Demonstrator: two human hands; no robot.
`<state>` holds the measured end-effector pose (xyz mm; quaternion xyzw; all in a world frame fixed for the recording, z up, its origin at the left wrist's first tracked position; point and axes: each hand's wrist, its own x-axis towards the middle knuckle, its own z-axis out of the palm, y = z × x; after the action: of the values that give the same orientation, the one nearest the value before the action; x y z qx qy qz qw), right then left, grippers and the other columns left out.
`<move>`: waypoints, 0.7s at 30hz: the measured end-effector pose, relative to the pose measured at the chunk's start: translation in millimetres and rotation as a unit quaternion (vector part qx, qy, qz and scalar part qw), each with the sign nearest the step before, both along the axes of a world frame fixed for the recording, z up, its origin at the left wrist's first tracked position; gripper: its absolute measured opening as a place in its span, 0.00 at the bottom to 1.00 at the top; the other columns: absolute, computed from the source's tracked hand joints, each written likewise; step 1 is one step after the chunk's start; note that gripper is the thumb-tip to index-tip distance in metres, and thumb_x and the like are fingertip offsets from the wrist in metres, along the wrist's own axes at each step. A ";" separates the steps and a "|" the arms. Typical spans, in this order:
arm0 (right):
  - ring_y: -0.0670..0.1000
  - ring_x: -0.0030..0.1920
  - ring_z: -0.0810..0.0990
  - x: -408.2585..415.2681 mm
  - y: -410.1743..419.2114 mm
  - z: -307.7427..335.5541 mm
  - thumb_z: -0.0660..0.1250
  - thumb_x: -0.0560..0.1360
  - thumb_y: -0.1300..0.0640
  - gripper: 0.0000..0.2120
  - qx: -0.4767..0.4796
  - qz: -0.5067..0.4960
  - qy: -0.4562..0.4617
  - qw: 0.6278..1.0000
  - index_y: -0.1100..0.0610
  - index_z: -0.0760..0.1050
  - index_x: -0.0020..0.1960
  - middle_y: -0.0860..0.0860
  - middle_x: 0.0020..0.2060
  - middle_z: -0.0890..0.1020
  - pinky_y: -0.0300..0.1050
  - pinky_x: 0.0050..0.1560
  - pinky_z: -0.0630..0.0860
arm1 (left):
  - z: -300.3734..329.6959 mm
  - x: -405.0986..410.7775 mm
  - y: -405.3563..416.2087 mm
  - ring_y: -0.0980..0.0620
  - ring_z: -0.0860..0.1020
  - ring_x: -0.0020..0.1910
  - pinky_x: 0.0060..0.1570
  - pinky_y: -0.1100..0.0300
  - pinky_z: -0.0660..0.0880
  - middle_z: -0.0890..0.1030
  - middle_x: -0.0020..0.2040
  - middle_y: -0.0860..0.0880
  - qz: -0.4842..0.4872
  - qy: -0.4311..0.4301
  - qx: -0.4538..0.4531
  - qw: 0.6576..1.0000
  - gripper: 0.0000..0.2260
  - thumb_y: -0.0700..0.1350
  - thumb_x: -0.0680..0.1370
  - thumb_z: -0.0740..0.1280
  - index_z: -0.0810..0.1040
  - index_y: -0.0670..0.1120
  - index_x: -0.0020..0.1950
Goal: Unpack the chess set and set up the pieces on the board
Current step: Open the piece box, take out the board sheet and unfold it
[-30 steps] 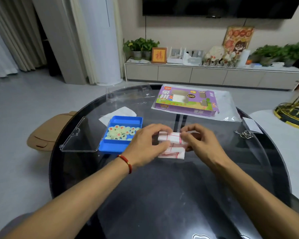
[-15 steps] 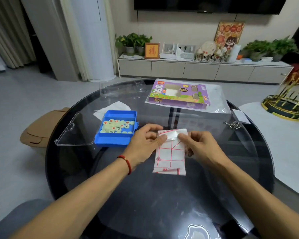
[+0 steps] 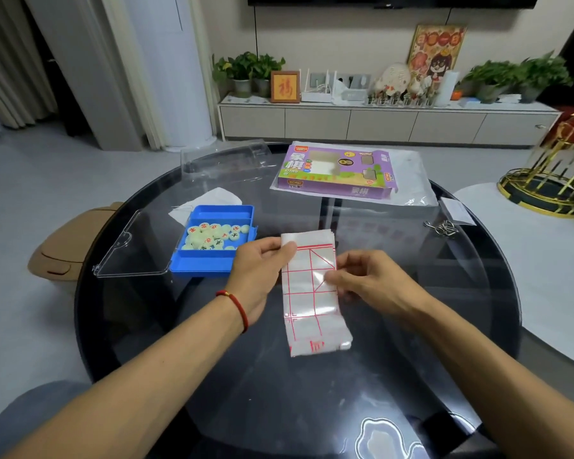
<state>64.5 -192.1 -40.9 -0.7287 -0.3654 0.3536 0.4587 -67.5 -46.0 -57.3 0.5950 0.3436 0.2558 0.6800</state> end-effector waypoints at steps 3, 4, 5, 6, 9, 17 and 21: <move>0.51 0.39 0.82 0.1 -2.0 -2.9 0.72 0.78 0.56 0.07 0.008 -0.013 0.010 1.000 0.61 0.82 0.49 0.56 0.43 0.87 0.45 0.46 0.81 | -1.6 1.0 -0.2 0.49 0.86 0.49 0.54 0.49 0.82 0.87 0.49 0.47 -0.012 -0.001 -0.054 0.998 0.05 0.43 0.80 0.69 0.79 0.48 0.56; 0.50 0.37 0.81 -0.3 -2.6 -3.1 0.73 0.77 0.56 0.08 0.014 -0.022 0.015 1.000 0.62 0.82 0.47 0.57 0.42 0.87 0.43 0.43 0.81 | -2.3 1.5 -0.1 0.51 0.85 0.48 0.53 0.49 0.82 0.86 0.50 0.48 -0.008 0.008 -0.032 0.999 0.08 0.44 0.79 0.70 0.78 0.49 0.57; 0.50 0.36 0.81 -0.3 -3.0 -2.9 0.73 0.77 0.56 0.09 0.019 -0.037 0.020 0.999 0.62 0.82 0.45 0.58 0.40 0.86 0.41 0.40 0.80 | -3.5 1.9 -0.1 0.53 0.85 0.47 0.52 0.52 0.83 0.86 0.51 0.49 -0.001 0.029 0.016 0.999 0.11 0.45 0.78 0.71 0.76 0.50 0.59; 0.49 0.34 0.80 0.3 -3.2 -2.9 0.73 0.77 0.55 0.10 0.024 -0.056 0.025 0.998 0.62 0.82 0.43 0.58 0.38 0.86 0.40 0.37 0.78 | -4.3 1.3 -1.1 0.55 0.84 0.46 0.50 0.56 0.83 0.84 0.52 0.51 0.009 0.061 0.093 0.994 0.14 0.46 0.77 0.72 0.74 0.51 0.61; 0.48 0.34 0.80 3.4 -3.2 -3.0 0.74 0.76 0.52 0.13 0.029 -0.109 0.009 0.994 0.62 0.82 0.42 0.55 0.36 0.86 0.41 0.36 0.77 | -4.3 -3.9 -10.1 0.59 0.75 0.44 0.46 0.70 0.73 0.74 0.53 0.55 0.060 0.098 0.391 0.913 0.15 0.48 0.75 0.74 0.72 0.50 0.58; 0.54 0.35 0.84 3.0 1.4 -7.5 0.73 0.73 0.42 0.22 0.069 -0.109 -0.018 0.991 0.63 0.80 0.43 0.54 0.35 0.86 0.50 0.40 0.81 | 3.3 -5.4 -33.6 0.61 0.75 0.55 0.48 0.67 0.73 0.74 0.57 0.58 -0.166 0.144 0.316 0.923 0.22 0.66 0.71 0.71 0.72 0.58 0.60; 0.52 0.36 0.81 -2.9 4.1 -5.2 0.73 0.71 0.38 0.29 0.084 -0.076 0.043 0.993 0.67 0.78 0.47 0.61 0.37 0.83 0.47 0.41 0.79 | 5.2 -7.6 -34.8 0.59 0.77 0.55 0.51 0.63 0.78 0.77 0.56 0.58 -0.167 0.111 0.273 0.941 0.26 0.65 0.69 0.75 0.70 0.56 0.60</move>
<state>61.6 -188.0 -46.1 -0.6972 -0.3171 0.3172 0.5592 -75.1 -80.9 -52.1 0.8315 0.2296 0.1551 0.4815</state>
